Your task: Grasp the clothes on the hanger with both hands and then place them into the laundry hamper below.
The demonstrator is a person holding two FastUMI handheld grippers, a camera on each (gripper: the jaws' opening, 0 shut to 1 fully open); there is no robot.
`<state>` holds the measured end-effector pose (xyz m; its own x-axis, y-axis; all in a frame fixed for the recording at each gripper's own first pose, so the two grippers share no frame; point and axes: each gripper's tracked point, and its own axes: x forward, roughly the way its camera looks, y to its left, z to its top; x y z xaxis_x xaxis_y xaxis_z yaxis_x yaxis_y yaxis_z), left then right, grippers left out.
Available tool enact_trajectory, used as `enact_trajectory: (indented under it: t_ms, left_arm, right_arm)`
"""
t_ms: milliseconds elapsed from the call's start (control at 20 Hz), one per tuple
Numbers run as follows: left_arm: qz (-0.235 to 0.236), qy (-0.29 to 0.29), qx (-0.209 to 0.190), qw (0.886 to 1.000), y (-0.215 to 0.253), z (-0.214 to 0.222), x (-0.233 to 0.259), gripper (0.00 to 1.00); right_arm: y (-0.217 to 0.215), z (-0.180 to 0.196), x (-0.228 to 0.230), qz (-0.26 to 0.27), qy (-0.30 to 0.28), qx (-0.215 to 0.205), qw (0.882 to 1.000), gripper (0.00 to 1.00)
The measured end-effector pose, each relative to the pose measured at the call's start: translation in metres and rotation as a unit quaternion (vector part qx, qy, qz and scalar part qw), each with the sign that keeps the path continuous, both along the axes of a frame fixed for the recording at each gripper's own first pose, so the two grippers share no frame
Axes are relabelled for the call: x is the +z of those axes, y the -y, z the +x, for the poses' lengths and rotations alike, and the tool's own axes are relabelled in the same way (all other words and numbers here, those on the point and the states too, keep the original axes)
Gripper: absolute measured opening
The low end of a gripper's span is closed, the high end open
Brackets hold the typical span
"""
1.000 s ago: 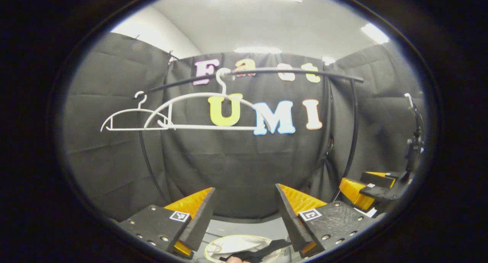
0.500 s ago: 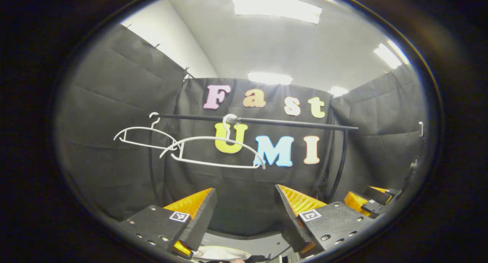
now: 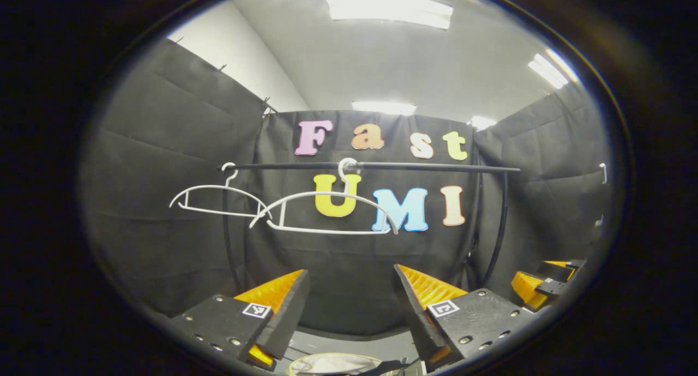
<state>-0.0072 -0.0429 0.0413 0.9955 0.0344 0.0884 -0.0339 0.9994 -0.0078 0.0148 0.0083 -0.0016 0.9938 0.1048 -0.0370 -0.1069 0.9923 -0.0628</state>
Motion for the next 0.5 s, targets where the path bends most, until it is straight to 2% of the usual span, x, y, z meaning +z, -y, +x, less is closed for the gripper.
enact_trajectory:
  t_ms: [100,150,200,250,350,400,450,500]
  left_arm:
    - [-0.004,0.005,-0.009,1.0,-0.009,-0.005,0.001,0.89]
    - [-0.001,0.006,-0.007,1.0,-0.019,-0.006,0.001,0.89]
    - [0.001,0.005,-0.002,1.0,-0.028,-0.007,0.0,0.89]
    - [0.002,0.003,0.003,1.0,-0.034,-0.007,-0.003,0.89]
    - [0.002,0.004,0.003,1.0,-0.04,-0.012,-0.002,0.89]
    - [0.003,0.006,-0.001,1.0,-0.042,-0.013,0.0,0.89]
    - [0.007,0.009,-0.008,1.0,-0.041,-0.015,0.001,0.89]
    - [0.014,0.011,-0.014,1.0,-0.041,-0.017,0.002,0.89]
  right_arm:
    - [-0.004,-0.002,-0.003,0.0,-0.005,0.001,1.0,0.92]
    - [-0.006,-0.002,-0.005,0.001,-0.008,0.0,1.0,0.97]
    - [-0.008,-0.003,-0.009,0.002,-0.012,-0.002,1.0,0.97]
    - [-0.01,-0.003,-0.011,0.004,-0.017,-0.006,1.0,0.92]
    - [-0.014,-0.002,-0.013,0.009,-0.024,-0.016,1.0,0.92]
    - [-0.019,-0.002,-0.013,0.01,-0.025,-0.018,0.999,0.97]
    - [-0.024,-0.002,-0.01,0.013,-0.022,-0.018,1.0,0.92]
    - [-0.028,-0.003,-0.007,0.014,-0.017,-0.018,1.0,0.92]
